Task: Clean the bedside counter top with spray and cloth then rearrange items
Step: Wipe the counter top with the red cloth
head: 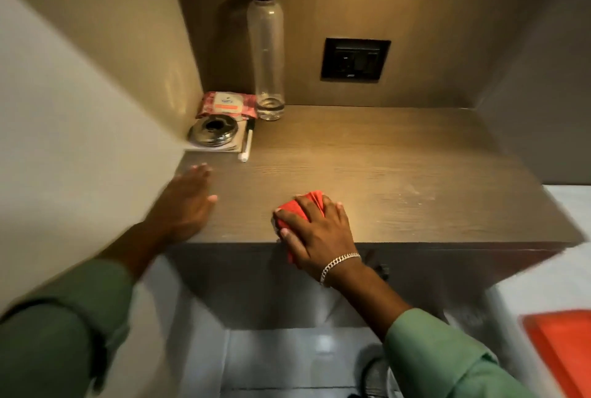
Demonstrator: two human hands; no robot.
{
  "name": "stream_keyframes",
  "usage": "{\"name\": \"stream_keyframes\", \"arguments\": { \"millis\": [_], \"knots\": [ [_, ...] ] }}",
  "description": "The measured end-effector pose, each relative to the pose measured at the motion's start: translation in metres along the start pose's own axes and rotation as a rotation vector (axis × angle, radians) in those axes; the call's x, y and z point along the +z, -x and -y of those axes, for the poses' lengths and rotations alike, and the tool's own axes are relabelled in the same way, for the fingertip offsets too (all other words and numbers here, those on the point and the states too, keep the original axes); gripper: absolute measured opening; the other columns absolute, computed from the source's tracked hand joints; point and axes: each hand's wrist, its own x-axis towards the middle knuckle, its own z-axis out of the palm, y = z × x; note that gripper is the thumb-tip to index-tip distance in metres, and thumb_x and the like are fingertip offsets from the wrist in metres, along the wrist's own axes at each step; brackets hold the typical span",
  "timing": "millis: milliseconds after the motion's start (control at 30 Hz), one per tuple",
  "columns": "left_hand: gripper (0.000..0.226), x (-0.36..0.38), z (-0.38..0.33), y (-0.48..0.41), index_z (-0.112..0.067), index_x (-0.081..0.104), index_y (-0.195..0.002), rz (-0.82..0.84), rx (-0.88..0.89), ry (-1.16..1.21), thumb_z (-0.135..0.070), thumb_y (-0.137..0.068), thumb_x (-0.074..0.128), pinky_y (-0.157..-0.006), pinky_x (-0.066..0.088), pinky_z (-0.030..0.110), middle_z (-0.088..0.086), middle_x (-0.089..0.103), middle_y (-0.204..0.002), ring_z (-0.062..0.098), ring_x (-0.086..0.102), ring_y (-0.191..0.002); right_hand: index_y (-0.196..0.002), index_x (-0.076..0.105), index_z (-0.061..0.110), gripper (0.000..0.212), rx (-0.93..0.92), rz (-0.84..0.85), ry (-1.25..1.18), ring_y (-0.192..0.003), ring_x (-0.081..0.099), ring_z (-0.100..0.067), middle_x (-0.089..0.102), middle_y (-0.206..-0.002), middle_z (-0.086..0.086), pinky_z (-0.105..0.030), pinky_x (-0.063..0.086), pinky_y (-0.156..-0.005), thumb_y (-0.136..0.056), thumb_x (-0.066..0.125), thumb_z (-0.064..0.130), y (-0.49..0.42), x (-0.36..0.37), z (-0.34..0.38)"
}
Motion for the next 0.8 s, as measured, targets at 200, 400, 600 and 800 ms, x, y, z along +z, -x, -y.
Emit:
{"name": "stream_keyframes", "arguments": {
  "millis": [200, 400, 600, 800],
  "knots": [
    [0.077, 0.014, 0.008, -0.006, -0.012, 0.009, -0.151, 0.033, -0.056, -0.025, -0.053, -0.087, 0.021, -0.119, 0.004, 0.045, 0.006, 0.006, -0.161, 0.022, 0.004, -0.148, -0.137, 0.046, 0.043, 0.041, 0.407, -0.135, 0.082, -0.136, 0.037, -0.027, 0.046, -0.147, 0.006, -0.048, 0.030, -0.111, -0.096, 0.040, 0.048, 0.051, -0.041, -0.172],
    [0.079, 0.020, -0.016, -0.017, -0.013, 0.002, -0.150, 0.054, -0.094, -0.051, -0.056, -0.086, 0.014, -0.119, -0.001, 0.042, 0.001, -0.002, -0.160, 0.016, -0.003, -0.147, -0.138, 0.049, 0.034, 0.042, 0.745, -0.230, -0.028, -0.139, 0.034, -0.033, 0.044, -0.149, -0.012, -0.050, 0.014, -0.120, -0.098, 0.038, 0.042, 0.025, -0.057, -0.253],
    [0.075, 0.024, -0.031, -0.026, -0.015, -0.003, -0.149, 0.062, -0.113, -0.058, -0.054, -0.087, 0.010, -0.119, -0.002, 0.039, -0.004, -0.008, -0.158, 0.008, -0.009, -0.144, -0.129, 0.044, 0.052, 0.043, 0.313, -0.041, -0.179, -0.145, 0.017, -0.043, 0.034, -0.155, -0.005, -0.059, 0.009, -0.117, -0.089, 0.034, 0.063, -0.070, -0.015, -0.109],
    [0.075, 0.022, -0.033, -0.024, -0.012, 0.003, -0.150, 0.059, -0.120, -0.026, -0.053, -0.087, 0.013, -0.119, 0.001, 0.040, 0.001, 0.001, -0.161, 0.011, -0.003, -0.146, -0.130, 0.043, 0.048, 0.045, -0.047, 0.021, -0.130, -0.139, 0.025, -0.048, 0.038, -0.152, -0.010, -0.063, 0.011, -0.115, -0.087, 0.036, 0.057, -0.043, -0.003, -0.044]
  ]
}}
